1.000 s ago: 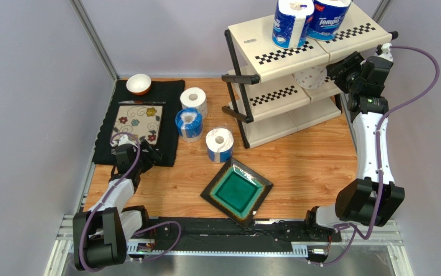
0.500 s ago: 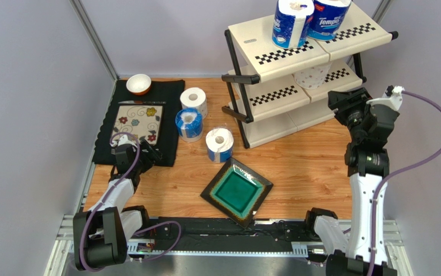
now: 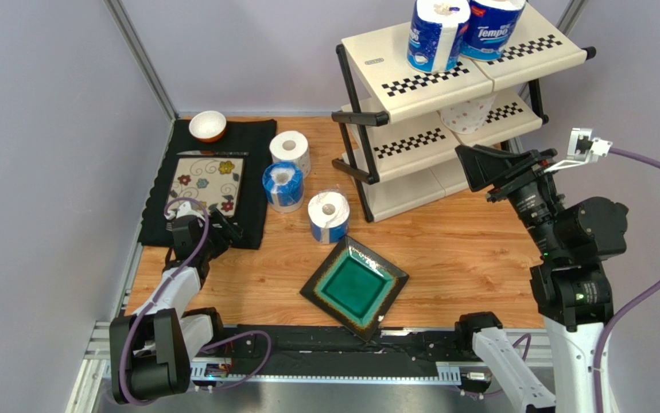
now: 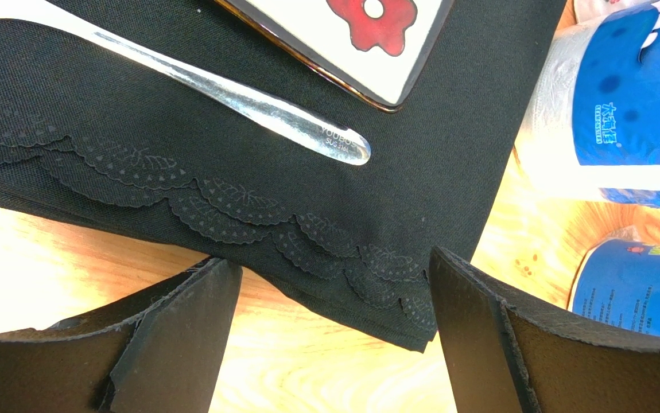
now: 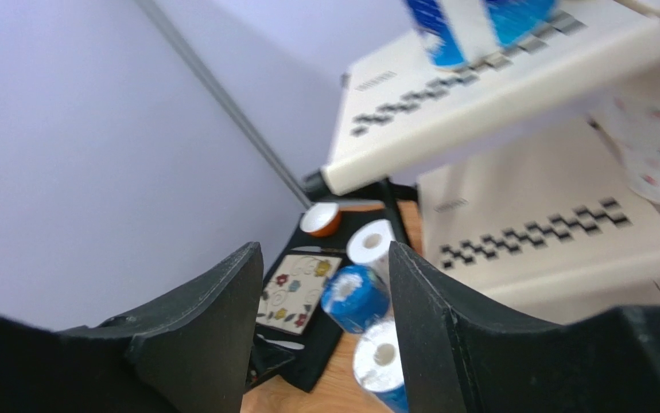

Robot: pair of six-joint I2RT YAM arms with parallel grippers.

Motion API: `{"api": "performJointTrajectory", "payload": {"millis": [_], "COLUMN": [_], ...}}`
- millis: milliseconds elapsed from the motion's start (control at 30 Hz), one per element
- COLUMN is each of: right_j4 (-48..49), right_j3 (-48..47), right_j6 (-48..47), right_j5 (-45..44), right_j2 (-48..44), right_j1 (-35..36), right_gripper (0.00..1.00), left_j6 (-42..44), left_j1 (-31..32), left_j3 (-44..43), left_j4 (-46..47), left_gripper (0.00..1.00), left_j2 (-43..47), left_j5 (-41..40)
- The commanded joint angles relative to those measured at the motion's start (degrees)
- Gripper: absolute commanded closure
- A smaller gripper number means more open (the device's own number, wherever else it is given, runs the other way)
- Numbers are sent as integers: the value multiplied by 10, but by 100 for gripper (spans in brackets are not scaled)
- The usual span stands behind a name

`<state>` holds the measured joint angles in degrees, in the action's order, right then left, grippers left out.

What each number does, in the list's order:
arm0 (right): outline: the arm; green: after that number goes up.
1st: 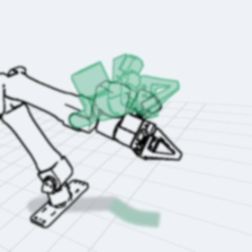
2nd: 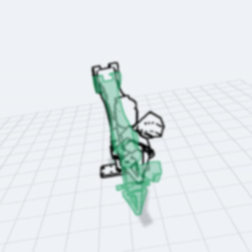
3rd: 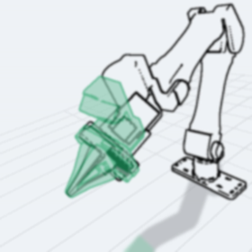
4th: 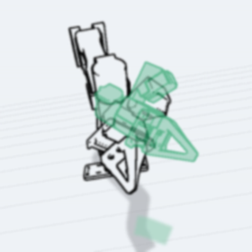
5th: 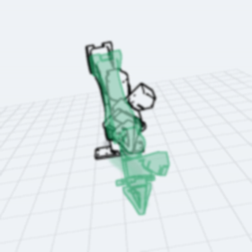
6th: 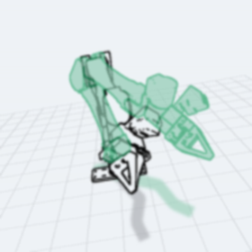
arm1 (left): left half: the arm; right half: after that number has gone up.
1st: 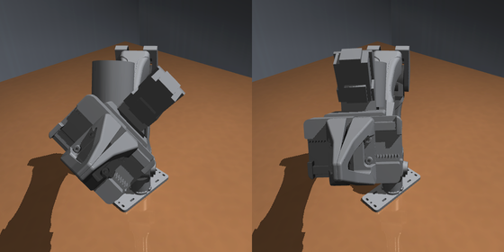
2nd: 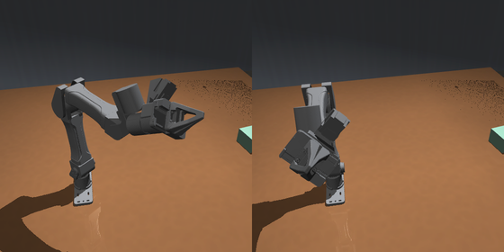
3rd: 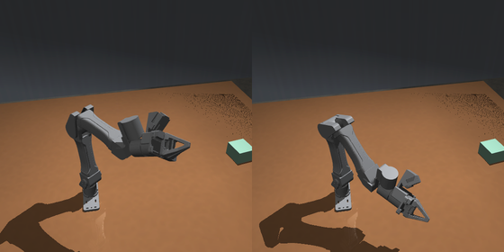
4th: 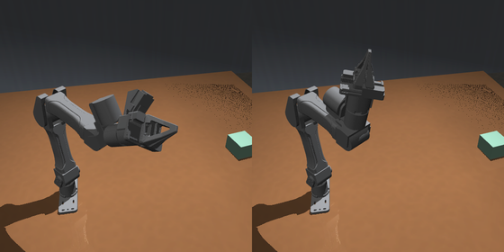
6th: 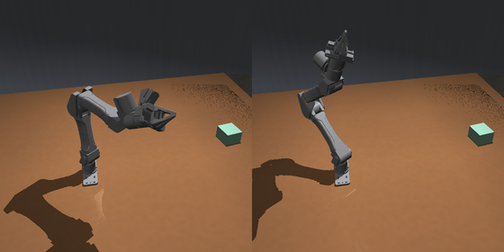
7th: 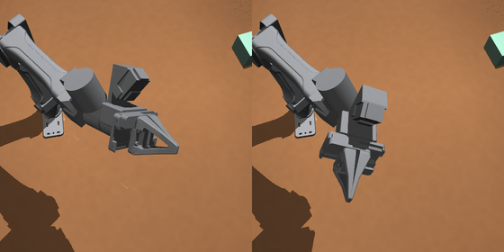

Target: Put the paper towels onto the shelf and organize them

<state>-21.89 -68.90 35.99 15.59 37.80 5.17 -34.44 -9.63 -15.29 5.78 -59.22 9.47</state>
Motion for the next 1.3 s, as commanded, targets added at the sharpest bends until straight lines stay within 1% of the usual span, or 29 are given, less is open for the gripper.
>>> {"api": "performJointTrajectory", "payload": {"millis": [0,33,67,100,133,167,200,233,267,300,333,367,433,467,533,567,633,667,700,767,800,900,933,1033,1100,1133,1267], "right_j4": [37,35,25,18,12,3,3,4,1,-3,-11,-24,-25,-20,-21,-29,-43,-60,-69,-107,-116,-136,-139,-136,-131,-121,-108], "right_j3": [-73,-93,-104,-116,-134,-143,-149,-166,-176,-189,-224,-237,-258,-272,-291,-321,-358,-398,-424,-475,-525,-603,-619,-654,-659,-658,-660], "right_j6": [-61,-72,-103,-120,-142,-162,-203,-223,-240,-269,-276,-281,-269,-266,-266,-266,-269,-269,-271,-279,-281,-273,-264,-204,-156,-146,-135], "right_j5": [61,46,32,16,-27,-56,-119,-149,-181,-221,-233,-238,-232,-232,-212,-209,-210,-215,-230,-249,-275,-316,-320,-316,-306,-302,-297], "right_j2": [45,66,80,94,121,138,153,189,212,233,263,310,355,393,430,471,516,538,587,638,688,757,793,846,863,874,900], "right_j1": [90,115,169,201,235,313,354,394,460,485,504,524,528,528,529,529,529,529,528,528,528,517,512,466,444,426,393], "right_gripper": [41,41,41,41,41,41,41,41,40,40,40,40,40,40,40,40,40,40,40,39,39,37,37,37,37,37,37], "left_j6": [-9,-9,-9,-8,-7,-6,-5,-5,-5,-5,-5,-5,-4,-5,-5,-5,-5,-5,-6,-6,-5,-5,-5,-4,-4,-4,-5], "left_j1": [0,-1,0,0,0,0,0,0,0,0,0,0,0,-1,0,0,-1,0,0,0,0,-1,-1,-1,-2,-2,-2], "left_j3": [17,17,17,17,16,16,15,15,16,16,16,15,15,16,17,16,17,18,18,16,16,16,17,16,17,17,18], "left_j4": [-44,-44,-45,-46,-48,-50,-51,-52,-53,-53,-53,-53,-53,-53,-53,-52,-50,-49,-48,-48,-48,-50,-52,-55,-54,-54,-53], "left_gripper": [11,11,11,11,11,11,11,11,11,11,11,11,11,11,11,11,11,11,11,11,11,11,11,11,11,11,11], "left_j2": [-7,-7,-7,-7,-7,-6,-5,-5,-5,-5,-5,-5,-8,-9,-11,-11,-13,-16,-17,-19,-19,-16,-15,-11,-10,-9,-19], "left_j5": [9,9,7,5,4,4,2,1,-2,-3,-2,-2,-3,-3,-2,-2,0,1,3,3,4,-1,-2,-6,-7,-7,-2]}}
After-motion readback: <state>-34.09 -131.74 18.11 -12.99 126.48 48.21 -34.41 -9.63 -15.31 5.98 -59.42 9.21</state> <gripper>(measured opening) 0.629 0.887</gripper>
